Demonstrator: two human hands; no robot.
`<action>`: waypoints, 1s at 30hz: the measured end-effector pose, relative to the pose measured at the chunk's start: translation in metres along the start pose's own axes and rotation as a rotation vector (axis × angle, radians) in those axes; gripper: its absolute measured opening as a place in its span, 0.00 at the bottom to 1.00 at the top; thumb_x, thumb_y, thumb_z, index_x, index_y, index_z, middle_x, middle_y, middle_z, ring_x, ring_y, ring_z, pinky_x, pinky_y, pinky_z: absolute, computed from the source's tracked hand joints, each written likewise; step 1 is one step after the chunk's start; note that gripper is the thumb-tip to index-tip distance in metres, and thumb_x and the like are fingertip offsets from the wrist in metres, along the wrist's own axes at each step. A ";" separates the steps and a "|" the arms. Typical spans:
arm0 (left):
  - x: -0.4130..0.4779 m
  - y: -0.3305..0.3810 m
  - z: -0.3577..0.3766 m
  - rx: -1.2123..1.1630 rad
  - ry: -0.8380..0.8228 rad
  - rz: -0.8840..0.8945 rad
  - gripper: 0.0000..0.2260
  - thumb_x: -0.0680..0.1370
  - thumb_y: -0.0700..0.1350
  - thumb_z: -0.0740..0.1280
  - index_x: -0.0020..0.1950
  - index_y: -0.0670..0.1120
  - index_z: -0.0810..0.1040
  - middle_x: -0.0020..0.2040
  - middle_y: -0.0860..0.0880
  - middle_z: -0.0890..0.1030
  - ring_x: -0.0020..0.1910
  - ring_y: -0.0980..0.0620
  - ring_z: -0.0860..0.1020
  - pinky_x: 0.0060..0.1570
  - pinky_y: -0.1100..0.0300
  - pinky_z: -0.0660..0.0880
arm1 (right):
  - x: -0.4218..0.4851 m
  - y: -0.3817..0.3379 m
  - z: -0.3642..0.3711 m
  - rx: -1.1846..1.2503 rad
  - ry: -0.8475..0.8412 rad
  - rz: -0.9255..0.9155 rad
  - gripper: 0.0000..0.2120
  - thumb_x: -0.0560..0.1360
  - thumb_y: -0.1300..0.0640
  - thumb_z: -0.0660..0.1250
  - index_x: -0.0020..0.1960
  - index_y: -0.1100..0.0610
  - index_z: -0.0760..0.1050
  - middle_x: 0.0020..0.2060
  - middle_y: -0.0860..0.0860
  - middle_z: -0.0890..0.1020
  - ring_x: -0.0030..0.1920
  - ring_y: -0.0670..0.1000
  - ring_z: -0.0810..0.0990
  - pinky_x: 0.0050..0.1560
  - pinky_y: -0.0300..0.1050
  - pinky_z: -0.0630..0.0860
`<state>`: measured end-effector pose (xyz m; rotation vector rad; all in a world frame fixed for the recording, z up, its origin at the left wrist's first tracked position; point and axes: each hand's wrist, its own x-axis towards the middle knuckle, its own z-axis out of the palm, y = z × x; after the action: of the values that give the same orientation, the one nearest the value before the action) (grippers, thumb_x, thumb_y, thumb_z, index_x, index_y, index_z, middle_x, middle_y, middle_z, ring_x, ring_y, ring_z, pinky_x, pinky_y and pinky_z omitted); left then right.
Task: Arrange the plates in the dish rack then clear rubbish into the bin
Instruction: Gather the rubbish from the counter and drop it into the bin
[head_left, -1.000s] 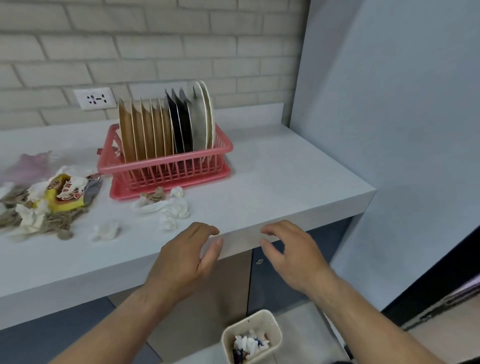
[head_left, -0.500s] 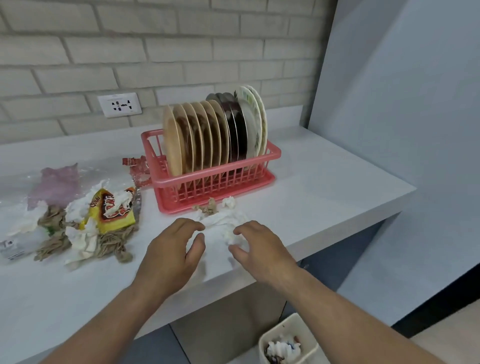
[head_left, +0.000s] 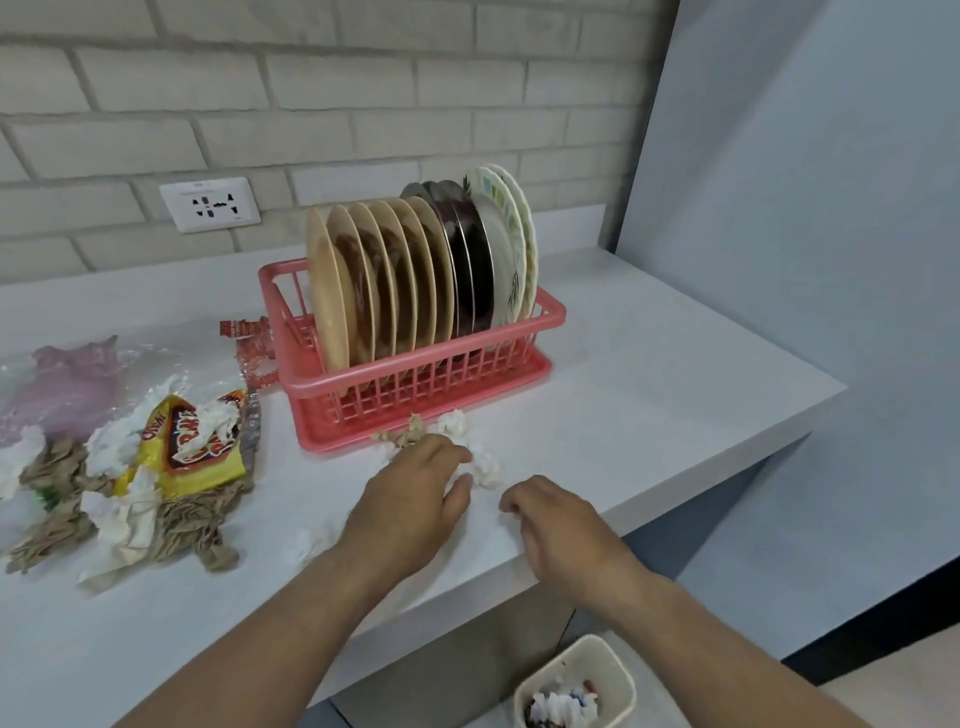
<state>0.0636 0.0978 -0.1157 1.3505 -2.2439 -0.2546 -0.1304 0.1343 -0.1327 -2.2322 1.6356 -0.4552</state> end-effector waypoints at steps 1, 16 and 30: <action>0.008 0.005 0.008 0.033 -0.039 0.006 0.14 0.79 0.52 0.60 0.63 0.52 0.73 0.61 0.56 0.73 0.56 0.53 0.74 0.52 0.57 0.74 | -0.001 0.010 -0.009 0.018 0.017 0.019 0.15 0.79 0.63 0.55 0.62 0.54 0.72 0.55 0.48 0.74 0.53 0.48 0.73 0.55 0.38 0.69; 0.036 0.040 0.060 0.241 -0.235 0.078 0.16 0.78 0.60 0.58 0.50 0.48 0.75 0.47 0.52 0.72 0.46 0.53 0.69 0.44 0.60 0.68 | 0.058 0.103 -0.055 0.288 0.041 0.194 0.09 0.76 0.40 0.63 0.42 0.43 0.76 0.33 0.47 0.80 0.32 0.45 0.77 0.33 0.37 0.73; 0.030 0.005 -0.020 0.327 0.080 -0.065 0.09 0.75 0.43 0.70 0.54 0.51 0.80 0.45 0.51 0.84 0.40 0.49 0.82 0.37 0.57 0.78 | 0.132 0.029 -0.027 -0.055 -0.154 -0.214 0.19 0.80 0.48 0.57 0.71 0.40 0.64 0.66 0.50 0.72 0.63 0.55 0.72 0.59 0.51 0.72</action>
<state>0.0589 0.0757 -0.0866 1.5692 -2.2453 0.1504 -0.1296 -0.0019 -0.1136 -2.4289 1.3552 -0.2851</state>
